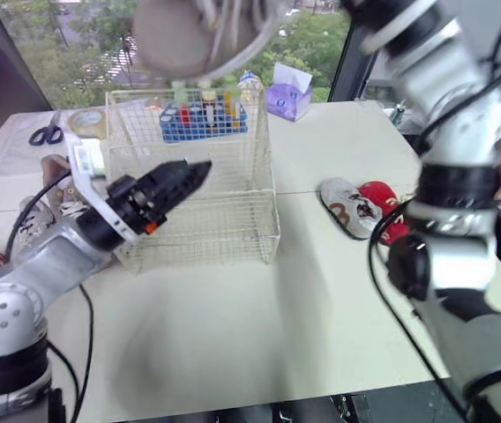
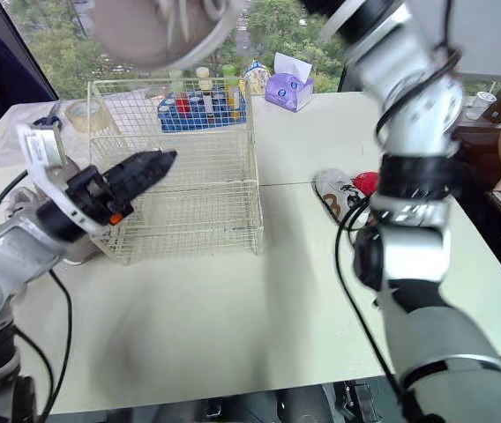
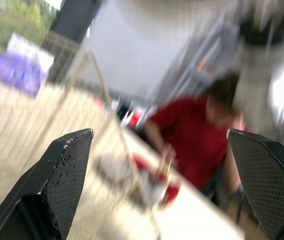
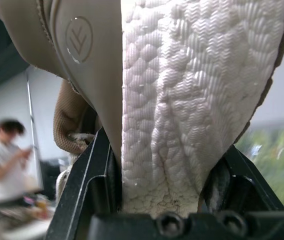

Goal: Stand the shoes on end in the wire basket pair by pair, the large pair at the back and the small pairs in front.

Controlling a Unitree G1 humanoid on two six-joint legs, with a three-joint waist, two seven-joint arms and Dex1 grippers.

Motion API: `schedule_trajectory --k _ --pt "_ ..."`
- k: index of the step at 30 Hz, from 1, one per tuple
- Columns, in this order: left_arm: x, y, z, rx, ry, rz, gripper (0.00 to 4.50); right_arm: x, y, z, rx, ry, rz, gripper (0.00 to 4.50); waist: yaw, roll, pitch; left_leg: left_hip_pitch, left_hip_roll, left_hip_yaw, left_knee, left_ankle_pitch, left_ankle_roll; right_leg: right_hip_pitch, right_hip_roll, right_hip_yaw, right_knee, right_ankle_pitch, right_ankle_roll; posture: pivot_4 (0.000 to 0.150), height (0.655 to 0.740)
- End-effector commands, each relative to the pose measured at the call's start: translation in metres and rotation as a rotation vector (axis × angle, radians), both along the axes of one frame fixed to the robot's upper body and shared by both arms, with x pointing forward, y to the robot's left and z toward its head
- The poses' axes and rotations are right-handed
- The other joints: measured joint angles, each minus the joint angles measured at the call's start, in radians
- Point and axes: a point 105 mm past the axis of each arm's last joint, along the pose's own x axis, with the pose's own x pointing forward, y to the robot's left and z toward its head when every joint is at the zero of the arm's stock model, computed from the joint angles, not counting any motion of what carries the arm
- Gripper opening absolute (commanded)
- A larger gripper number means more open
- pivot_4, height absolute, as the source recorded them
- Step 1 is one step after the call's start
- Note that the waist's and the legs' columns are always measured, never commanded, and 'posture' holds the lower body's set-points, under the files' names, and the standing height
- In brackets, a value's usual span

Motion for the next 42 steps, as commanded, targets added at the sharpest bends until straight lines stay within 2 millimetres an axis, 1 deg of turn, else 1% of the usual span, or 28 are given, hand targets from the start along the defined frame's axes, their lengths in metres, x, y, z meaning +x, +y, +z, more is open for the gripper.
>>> schedule_trajectory --k 1,3,4,7,9,13,16,18,20,22,24,27,29,33,35,36,37,39,42 --pt "-0.019 0.004 0.009 0.012 -0.037 -0.007 4.43 -0.002 0.005 0.006 -0.139 -0.141 0.008 1.76 -0.007 0.000 0.000 0.000 0.000 0.000 0.000 0.000 0.000 0.000 0.000 0.000 0.000 0.000 0.000 0.150 0.7400" --pt "-0.023 0.008 0.007 0.021 -0.021 -0.002 4.43 0.000 0.007 0.005 -0.188 -0.170 0.013 1.76 -0.012 0.002 0.000 0.001 0.001 0.001 0.000 0.000 0.000 -0.001 0.000 0.002 0.000 0.000 0.000 0.150 0.7400" --pt "-0.025 0.011 0.001 0.070 -0.010 0.009 4.43 0.002 0.010 0.002 -0.238 -0.197 0.004 1.76 -0.012 0.002 0.000 0.001 0.001 0.001 0.000 0.000 0.000 -0.002 0.000 0.002 0.000 0.000 0.000 0.150 0.7400" --pt "-0.029 0.026 -0.007 0.169 0.004 0.066 4.43 0.009 0.018 -0.016 -0.413 -0.286 -0.037 1.76 -0.014 0.003 0.001 0.001 0.002 0.001 0.000 0.001 -0.001 -0.004 0.001 0.002 0.002 0.000 -0.001 0.150 0.7400" --pt "-0.031 0.030 -0.007 0.189 0.001 0.081 4.43 0.014 0.023 -0.024 -0.463 -0.310 -0.049 1.76 -0.008 0.003 0.001 0.000 0.002 0.001 0.000 0.001 -0.002 -0.005 0.001 0.002 0.002 -0.001 -0.001 0.150 0.7400" --pt "-0.036 0.038 -0.010 0.215 0.016 0.105 4.43 0.028 0.043 -0.053 -0.594 -0.364 -0.084 1.76 -0.005 0.004 0.002 -0.001 0.002 0.001 0.000 0.001 -0.002 -0.005 -0.001 0.002 0.001 -0.001 -0.001 0.150 0.7400" --pt "-0.034 0.042 -0.013 0.198 0.019 0.126 4.43 0.035 0.053 -0.067 -0.636 -0.355 -0.082 1.76 -0.002 0.004 0.002 -0.001 0.002 0.001 0.000 0.001 -0.003 -0.005 0.000 0.002 0.001 -0.001 -0.001 0.150 0.7400" --pt "-0.034 0.042 -0.015 0.195 0.021 0.127 4.43 0.037 0.057 -0.071 -0.648 -0.340 -0.070 1.76 0.000 0.004 0.002 -0.001 0.002 0.002 0.000 0.001 -0.003 -0.005 0.000 0.002 0.001 -0.001 -0.001 0.150 0.7400" --pt "-0.035 0.043 -0.016 0.217 0.019 0.129 4.43 0.043 0.060 -0.082 -0.691 -0.299 -0.067 1.76 0.000 0.004 0.002 -0.001 0.002 0.001 0.000 0.001 -0.003 -0.005 -0.001 0.002 0.001 -0.001 -0.001 0.150 0.7400" --pt "-0.034 0.050 -0.014 0.243 0.007 0.159 4.43 0.050 0.062 -0.094 -0.734 -0.250 -0.075 1.76 -0.001 0.004 0.002 -0.001 0.001 0.001 0.000 0.002 -0.004 -0.005 -0.001 0.002 0.001 -0.001 -0.001 0.150 0.7400" --pt "-0.032 0.066 -0.013 0.306 -0.011 0.226 4.43 0.056 0.061 -0.098 -0.719 -0.200 -0.090 1.76 -0.002 0.004 0.002 -0.001 0.001 0.002 0.000 0.005 -0.010 -0.005 0.000 0.002 0.001 -0.001 -0.001 0.150 0.7400" --pt "-0.033 0.084 -0.004 0.357 -0.044 0.292 4.43 0.061 0.060 -0.099 -0.686 -0.149 -0.109 1.76 0.000 0.004 0.002 -0.001 0.001 0.002 0.000 0.005 -0.010 -0.004 0.000 0.001 0.000 -0.002 -0.003 0.150 0.7400" --pt "-0.035 0.089 0.001 0.377 -0.056 0.301 4.43 0.064 0.061 -0.100 -0.678 -0.132 -0.126 1.76 0.002 0.004 0.002 -0.001 0.001 0.002 0.000 0.005 -0.010 -0.004 0.000 0.001 0.000 -0.002 -0.003 0.150 0.7400" --pt "-0.037 0.089 0.004 0.380 -0.060 0.289 4.43 0.069 0.062 -0.101 -0.677 -0.120 -0.163 1.76 0.002 0.004 0.002 -0.001 0.001 0.001 0.000 0.005 -0.010 -0.004 -0.001 0.001 0.000 -0.002 -0.003 0.150 0.7400" --pt "-0.037 0.084 0.001 0.377 -0.053 0.273 4.50 0.072 0.060 -0.104 -0.693 -0.112 -0.186 2.71 0.001 0.004 0.002 -0.001 0.001 0.001 -0.001 0.005 -0.010 -0.004 -0.001 0.001 0.000 -0.002 -0.003 0.150 0.7400" --pt "-0.037 0.083 -0.001 0.376 -0.051 0.269 4.50 0.073 0.059 -0.106 -0.703 -0.111 -0.197 3.05 0.001 0.004 0.002 -0.001 0.001 0.001 -0.001 0.005 -0.010 -0.004 -0.001 0.001 0.000 -0.001 -0.002 0.150 0.7400" --pt "-0.036 0.082 -0.002 0.371 -0.048 0.267 4.50 0.074 0.058 -0.106 -0.710 -0.112 -0.207 3.76 0.000 0.004 0.002 -0.001 0.001 0.001 -0.001 0.005 -0.010 -0.004 -0.001 0.001 0.000 -0.001 -0.001 0.150 0.7400" --pt "-0.035 0.083 -0.003 0.365 -0.046 0.269 4.50 0.074 0.054 -0.104 -0.707 -0.115 -0.219 4.48 -0.003 0.004 0.002 -0.001 0.001 0.001 -0.001 0.005 -0.010 -0.004 -0.001 0.001 0.000 -0.001 -0.001 0.150 0.7400" --pt "-0.033 0.083 -0.005 0.359 -0.040 0.265 4.50 0.073 0.048 -0.100 -0.690 -0.114 -0.222 4.48 -0.006 0.004 0.002 -0.001 0.002 0.001 -0.001 0.005 -0.010 -0.005 -0.001 0.001 0.000 -0.001 -0.001 0.150 0.7400"
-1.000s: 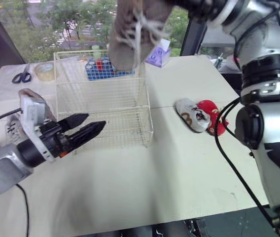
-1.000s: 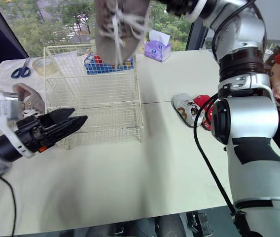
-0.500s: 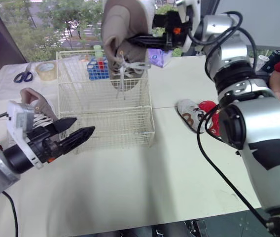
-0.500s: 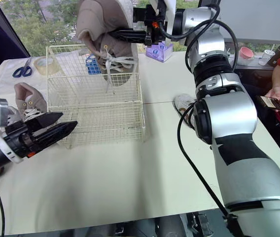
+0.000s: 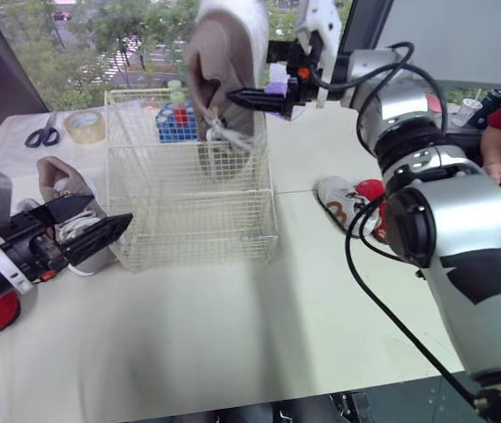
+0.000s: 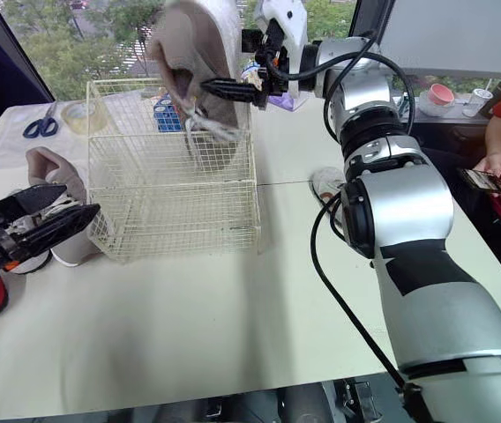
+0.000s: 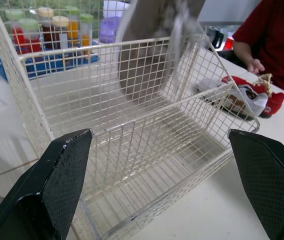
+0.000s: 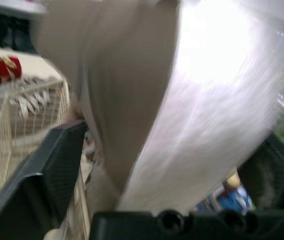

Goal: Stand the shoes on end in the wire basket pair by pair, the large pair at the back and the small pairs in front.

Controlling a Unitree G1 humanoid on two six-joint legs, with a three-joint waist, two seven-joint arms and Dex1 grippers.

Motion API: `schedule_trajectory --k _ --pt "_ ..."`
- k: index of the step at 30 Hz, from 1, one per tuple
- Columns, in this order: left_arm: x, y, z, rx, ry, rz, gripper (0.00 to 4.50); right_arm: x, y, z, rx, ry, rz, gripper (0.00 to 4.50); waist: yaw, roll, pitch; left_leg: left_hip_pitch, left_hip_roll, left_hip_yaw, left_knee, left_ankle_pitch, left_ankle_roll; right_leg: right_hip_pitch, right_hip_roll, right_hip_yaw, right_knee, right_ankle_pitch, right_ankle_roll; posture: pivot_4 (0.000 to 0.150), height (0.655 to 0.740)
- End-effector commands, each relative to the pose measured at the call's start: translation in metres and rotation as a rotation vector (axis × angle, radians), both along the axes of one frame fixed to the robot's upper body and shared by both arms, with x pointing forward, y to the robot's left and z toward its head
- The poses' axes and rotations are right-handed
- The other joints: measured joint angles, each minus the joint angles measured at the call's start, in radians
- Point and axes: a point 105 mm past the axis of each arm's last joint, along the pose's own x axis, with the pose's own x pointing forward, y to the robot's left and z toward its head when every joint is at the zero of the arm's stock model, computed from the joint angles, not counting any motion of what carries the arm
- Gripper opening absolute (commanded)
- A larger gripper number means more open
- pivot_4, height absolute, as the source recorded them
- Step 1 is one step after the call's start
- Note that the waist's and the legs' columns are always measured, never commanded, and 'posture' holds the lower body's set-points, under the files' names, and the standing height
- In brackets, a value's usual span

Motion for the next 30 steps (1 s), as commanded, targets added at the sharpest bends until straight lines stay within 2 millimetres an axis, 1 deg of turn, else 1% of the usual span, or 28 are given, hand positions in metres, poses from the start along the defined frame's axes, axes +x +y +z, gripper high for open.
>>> schedule_trajectory --k 1,3,6,9,11,14,16,18,19,20,21,22,23,24,25,26,27,28,30 --pt "0.002 -0.001 0.003 -0.009 -0.024 -0.008 4.50 -0.006 -0.011 0.024 0.041 -0.068 -0.001 4.48 -0.001 0.000 0.000 0.000 0.000 0.000 0.000 0.000 0.000 0.000 0.000 0.000 0.000 0.000 0.000 0.150 0.7400" --pt "0.004 0.000 0.003 -0.015 -0.024 -0.009 4.50 -0.007 -0.013 0.023 0.032 -0.066 0.004 4.48 -0.001 0.000 0.000 0.000 0.000 0.000 0.000 0.000 0.000 0.000 0.000 0.000 0.000 0.000 0.000 0.150 0.7400" --pt "0.010 0.003 0.005 -0.019 -0.037 -0.006 4.50 -0.006 -0.019 0.015 -0.010 -0.053 0.006 4.48 -0.002 0.000 0.000 0.000 0.000 0.001 0.000 0.000 0.000 0.000 0.001 0.000 0.001 0.000 0.000 0.150 0.7400" --pt "0.014 0.012 0.015 -0.043 -0.077 0.024 4.50 -0.004 -0.038 0.009 -0.023 -0.040 -0.027 4.48 -0.001 0.000 0.000 0.000 0.000 0.002 0.000 0.000 0.000 0.000 0.001 0.000 0.001 0.000 0.000 0.150 0.7400" --pt "0.016 0.020 0.024 -0.066 -0.115 0.059 4.50 0.000 -0.052 0.010 0.000 -0.060 -0.079 4.48 0.004 0.000 0.000 0.000 0.000 0.001 0.000 0.001 -0.001 0.001 0.001 0.000 0.001 0.000 0.000 0.150 0.7400" --pt "0.023 0.042 0.036 -0.058 -0.154 0.183 4.50 0.001 -0.078 0.015 0.044 -0.082 -0.149 4.48 0.003 0.000 0.000 0.000 0.000 0.001 0.000 0.001 -0.001 0.001 0.000 0.000 0.001 0.000 0.000 0.150 0.7400" --pt "0.028 0.056 0.039 -0.037 -0.154 0.266 4.50 0.001 -0.094 0.018 0.059 -0.100 -0.198 4.48 0.002 0.000 0.000 0.000 0.000 0.001 0.000 0.001 -0.001 0.001 0.000 0.000 0.001 0.000 0.000 0.150 0.7400" --pt "0.038 0.077 0.037 0.055 -0.134 0.429 4.50 -0.002 -0.111 0.018 0.034 -0.108 -0.231 4.48 0.002 0.000 0.000 0.001 -0.001 0.002 0.000 0.001 -0.002 0.001 0.001 0.000 0.001 0.000 0.000 0.150 0.7400" --pt "0.046 0.094 0.035 0.099 -0.114 0.541 4.50 -0.004 -0.120 0.014 -0.024 -0.111 -0.264 4.48 0.001 0.000 0.000 0.001 -0.001 0.002 0.000 0.001 -0.002 0.001 0.001 0.000 0.001 0.000 0.000 0.150 0.7400" --pt "0.052 0.110 0.030 0.129 -0.070 0.636 4.50 -0.008 -0.126 0.007 -0.118 -0.082 -0.269 4.48 0.005 0.000 0.000 0.001 -0.001 0.002 -0.001 0.001 -0.002 0.001 0.001 0.000 0.001 0.000 0.000 0.150 0.7400" --pt "0.055 0.122 0.026 0.144 -0.038 0.694 4.50 -0.012 -0.129 0.002 -0.183 -0.057 -0.271 4.48 0.006 0.000 0.000 0.001 -0.001 0.001 -0.001 0.001 -0.002 0.002 0.001 0.000 0.002 0.000 0.000 0.150 0.7400" --pt "0.062 0.131 0.015 0.157 0.044 0.728 4.50 -0.031 -0.121 0.002 -0.240 -0.043 -0.183 4.48 0.005 0.001 0.000 0.002 -0.001 0.001 -0.001 0.001 -0.002 0.002 0.001 0.000 0.002 0.000 0.000 0.150 0.7400" --pt "0.065 0.136 0.008 0.162 0.100 0.741 4.50 -0.047 -0.112 0.000 -0.275 -0.030 -0.105 4.48 0.006 0.001 0.000 0.002 -0.001 0.002 -0.001 0.001 -0.002 0.002 0.001 0.000 0.002 0.000 0.000 0.150 0.7400" --pt "0.070 0.145 0.003 0.142 0.148 0.783 4.50 -0.065 -0.100 0.000 -0.286 -0.018 -0.019 4.48 0.007 0.001 0.000 0.002 0.000 0.001 -0.001 0.001 -0.002 0.002 0.001 0.000 0.002 0.000 0.000 0.150 0.7400" --pt "0.075 0.153 0.000 0.118 0.182 0.823 4.50 -0.084 -0.090 -0.005 -0.319 0.001 0.056 4.48 0.005 0.002 0.000 0.002 0.000 0.000 -0.002 0.001 -0.002 0.002 0.001 0.000 0.003 0.000 0.001 0.150 0.7400" --pt "0.079 0.158 0.000 0.103 0.195 0.847 4.50 -0.096 -0.085 -0.011 -0.349 0.019 0.099 4.48 0.000 0.002 0.000 0.003 0.000 0.000 -0.002 0.001 -0.002 0.001 0.001 0.000 0.003 0.000 0.001 0.150 0.7400" --pt "0.084 0.161 -0.001 0.086 0.219 0.865 4.50 -0.110 -0.080 -0.019 -0.389 0.034 0.143 4.48 0.000 0.001 0.000 0.003 0.000 0.000 -0.002 0.002 -0.002 0.001 0.002 0.000 0.003 0.000 0.001 0.150 0.7400" --pt "0.092 0.160 -0.001 0.071 0.233 0.857 4.50 -0.122 -0.075 -0.026 -0.418 0.050 0.184 4.48 0.005 0.001 0.000 0.003 0.000 -0.001 -0.001 0.002 -0.002 0.001 0.003 0.000 0.004 0.000 0.001 0.150 0.7400" --pt "0.105 0.154 -0.002 0.063 0.268 0.837 4.50 -0.141 -0.066 -0.035 -0.439 0.075 0.242 4.48 0.011 -0.001 -0.002 0.002 0.000 0.000 -0.001 0.002 -0.003 0.002 0.003 -0.001 0.003 0.000 0.001 0.150 0.7400"
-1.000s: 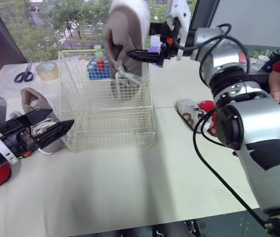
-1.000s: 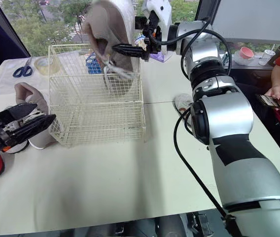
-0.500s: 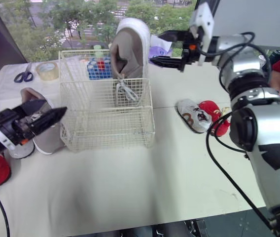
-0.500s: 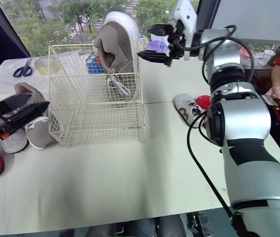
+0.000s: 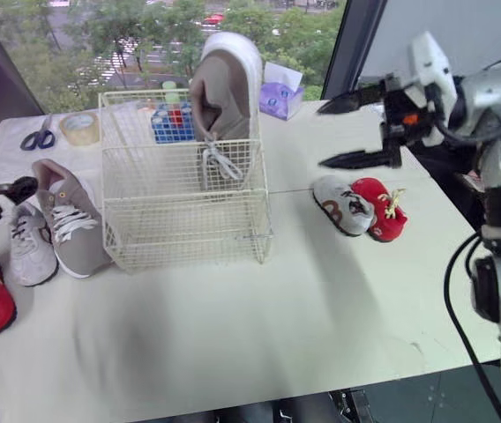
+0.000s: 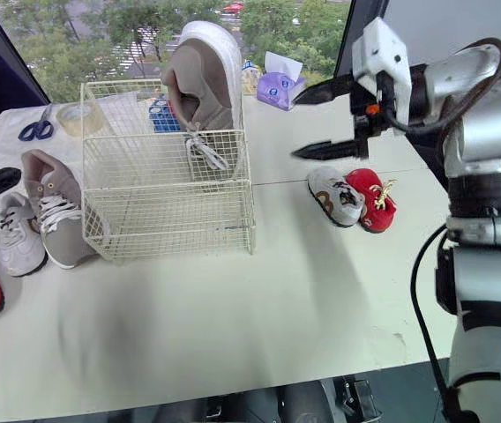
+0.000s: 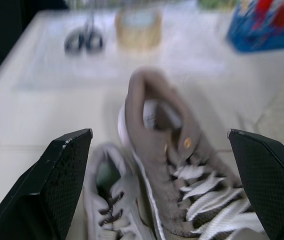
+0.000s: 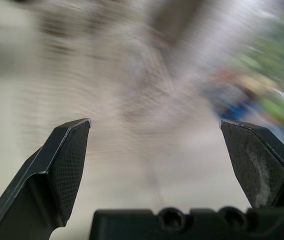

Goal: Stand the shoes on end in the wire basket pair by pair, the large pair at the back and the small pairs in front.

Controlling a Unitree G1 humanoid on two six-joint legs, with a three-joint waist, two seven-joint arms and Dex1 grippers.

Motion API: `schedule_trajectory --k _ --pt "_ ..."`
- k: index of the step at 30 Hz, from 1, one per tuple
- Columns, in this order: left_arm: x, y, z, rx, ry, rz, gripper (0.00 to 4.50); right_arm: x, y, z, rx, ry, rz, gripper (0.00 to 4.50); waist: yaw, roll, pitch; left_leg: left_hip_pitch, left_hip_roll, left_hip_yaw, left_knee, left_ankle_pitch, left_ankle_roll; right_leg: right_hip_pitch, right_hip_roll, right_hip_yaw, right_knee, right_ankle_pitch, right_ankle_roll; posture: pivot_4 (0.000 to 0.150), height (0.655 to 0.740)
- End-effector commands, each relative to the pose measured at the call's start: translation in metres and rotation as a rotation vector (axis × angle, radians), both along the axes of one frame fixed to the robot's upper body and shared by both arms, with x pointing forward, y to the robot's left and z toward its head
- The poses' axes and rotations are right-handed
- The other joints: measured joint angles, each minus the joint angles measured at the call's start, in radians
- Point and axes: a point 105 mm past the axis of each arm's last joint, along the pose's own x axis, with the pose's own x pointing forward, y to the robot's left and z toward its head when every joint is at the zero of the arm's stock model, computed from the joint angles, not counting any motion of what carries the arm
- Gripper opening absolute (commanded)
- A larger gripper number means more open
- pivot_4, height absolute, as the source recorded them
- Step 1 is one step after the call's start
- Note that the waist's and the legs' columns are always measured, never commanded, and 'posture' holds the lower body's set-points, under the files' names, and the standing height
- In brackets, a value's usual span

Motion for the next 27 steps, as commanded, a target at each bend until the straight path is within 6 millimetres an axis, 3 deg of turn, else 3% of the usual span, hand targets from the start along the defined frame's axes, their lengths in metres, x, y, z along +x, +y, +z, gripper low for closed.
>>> schedule_trajectory --k 1,6,12,17,21,27 --pt "0.019 0.000 0.003 -0.025 0.048 0.019 4.50 -0.043 0.019 -0.004 -0.038 0.033 0.135 4.48 0.009 -0.001 -0.001 0.000 0.000 0.000 0.000 0.000 0.000 0.001 0.000 0.000 0.000 0.000 0.000 0.150 0.7400" --pt "0.041 -0.003 0.000 -0.030 0.124 0.028 4.50 -0.058 0.025 -0.012 -0.041 0.055 0.139 4.48 0.022 -0.003 -0.001 0.000 -0.002 0.001 0.003 0.000 0.001 0.002 -0.002 0.000 -0.001 0.000 0.000 0.150 0.7400" --pt "0.071 -0.004 -0.029 -0.047 0.272 0.074 4.50 -0.055 0.028 -0.011 0.015 0.033 0.070 4.48 0.025 -0.004 -0.002 -0.001 -0.002 0.001 0.003 0.000 0.001 0.001 -0.001 0.000 0.000 0.000 0.000 0.150 0.7400" --pt "0.081 -0.014 -0.049 -0.154 0.315 0.065 4.50 -0.054 0.030 -0.009 0.045 0.028 0.039 4.48 0.024 -0.004 -0.002 -0.001 -0.002 0.002 0.003 0.000 0.001 0.001 -0.001 0.000 0.000 0.000 0.000 0.150 0.7400" --pt "0.081 -0.014 -0.062 -0.183 0.337 0.102 3.16 -0.052 0.030 -0.007 0.074 0.019 -0.003 4.50 0.025 -0.004 -0.002 0.000 -0.002 0.002 0.003 -0.002 0.005 0.001 -0.002 0.000 0.001 0.000 0.000 0.150 0.7400" --pt "0.079 -0.014 -0.072 -0.198 0.372 0.127 0.13 -0.051 0.028 -0.005 0.109 0.011 -0.050 4.50 0.025 -0.004 -0.002 0.000 -0.001 0.001 0.004 -0.002 0.006 0.002 -0.002 0.000 0.002 0.000 0.000 0.150 0.7400"
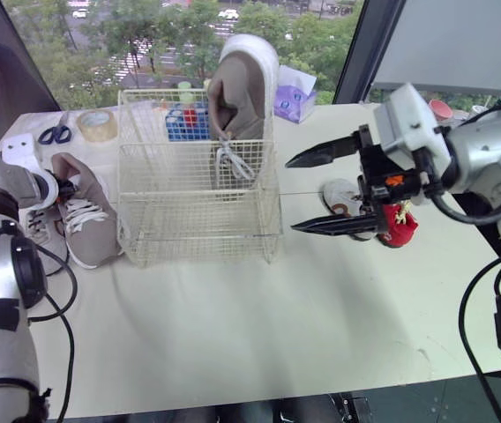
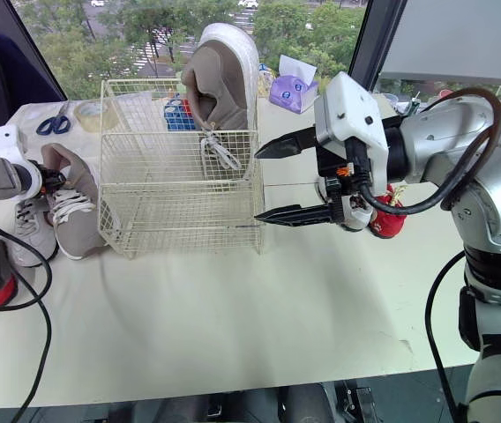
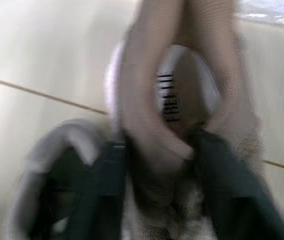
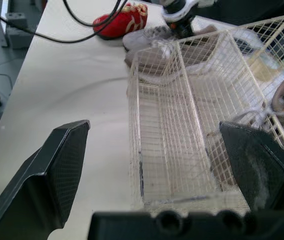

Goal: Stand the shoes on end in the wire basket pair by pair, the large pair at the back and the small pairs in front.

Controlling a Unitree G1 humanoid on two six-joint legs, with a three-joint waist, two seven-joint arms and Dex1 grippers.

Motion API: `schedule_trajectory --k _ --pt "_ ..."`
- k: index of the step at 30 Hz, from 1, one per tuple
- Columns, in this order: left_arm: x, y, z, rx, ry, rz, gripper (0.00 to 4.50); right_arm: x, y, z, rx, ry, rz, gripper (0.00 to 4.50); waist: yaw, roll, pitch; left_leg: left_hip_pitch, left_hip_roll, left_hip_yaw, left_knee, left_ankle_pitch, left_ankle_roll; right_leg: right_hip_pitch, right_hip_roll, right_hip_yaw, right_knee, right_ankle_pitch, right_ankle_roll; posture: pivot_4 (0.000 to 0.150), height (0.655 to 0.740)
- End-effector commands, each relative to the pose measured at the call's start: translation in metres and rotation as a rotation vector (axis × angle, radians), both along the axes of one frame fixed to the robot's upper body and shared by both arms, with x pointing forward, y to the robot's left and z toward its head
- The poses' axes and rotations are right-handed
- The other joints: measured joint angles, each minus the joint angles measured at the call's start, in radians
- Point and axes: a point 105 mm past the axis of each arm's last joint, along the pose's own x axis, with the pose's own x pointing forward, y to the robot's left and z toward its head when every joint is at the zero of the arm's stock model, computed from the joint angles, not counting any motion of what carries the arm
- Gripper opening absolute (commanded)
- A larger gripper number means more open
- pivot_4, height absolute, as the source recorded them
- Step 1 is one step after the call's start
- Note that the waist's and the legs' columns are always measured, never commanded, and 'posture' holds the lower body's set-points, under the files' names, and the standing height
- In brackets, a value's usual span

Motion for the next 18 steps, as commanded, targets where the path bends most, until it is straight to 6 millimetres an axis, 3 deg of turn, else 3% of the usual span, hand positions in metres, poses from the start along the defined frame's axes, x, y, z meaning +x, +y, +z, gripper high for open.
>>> schedule_trajectory --k 1,5,10,14,18 --pt "-0.006 -0.001 -0.018 -0.034 0.065 0.018 0.02 -0.005 -0.005 0.012 0.033 -0.054 -0.024 4.50 0.000 0.000 0.000 0.000 0.000 0.000 0.000 0.000 0.000 0.000 0.000 0.000 0.000 0.000 0.000 0.150 0.7400" --pt "-0.008 0.001 -0.017 -0.081 0.049 0.033 0.02 -0.001 -0.006 0.013 0.048 -0.057 -0.046 4.50 -0.001 0.000 0.000 0.000 0.000 0.000 0.000 0.000 0.000 0.000 -0.001 0.000 0.000 0.000 0.000 0.150 0.7400" --pt "-0.006 0.004 0.001 -0.103 -0.018 0.051 0.02 0.004 -0.007 0.013 0.058 -0.059 -0.060 4.50 -0.001 0.000 0.000 0.000 0.000 0.000 0.000 0.000 0.000 0.000 -0.001 0.000 0.000 0.000 0.000 0.150 0.7400" --pt "-0.005 0.003 0.002 -0.108 -0.019 0.050 1.70 0.009 -0.005 0.012 0.070 -0.055 -0.053 4.50 -0.001 0.000 0.000 0.000 -0.001 0.001 0.000 0.000 0.000 0.000 -0.001 0.000 -0.001 0.000 0.000 0.150 0.7400" --pt "-0.005 0.009 0.009 -0.078 -0.042 0.102 3.74 0.012 -0.005 0.012 0.076 -0.050 -0.051 4.50 0.000 0.000 0.000 -0.001 -0.001 0.000 0.000 0.000 0.000 0.000 -0.001 0.000 -0.001 0.000 0.000 0.150 0.7400"
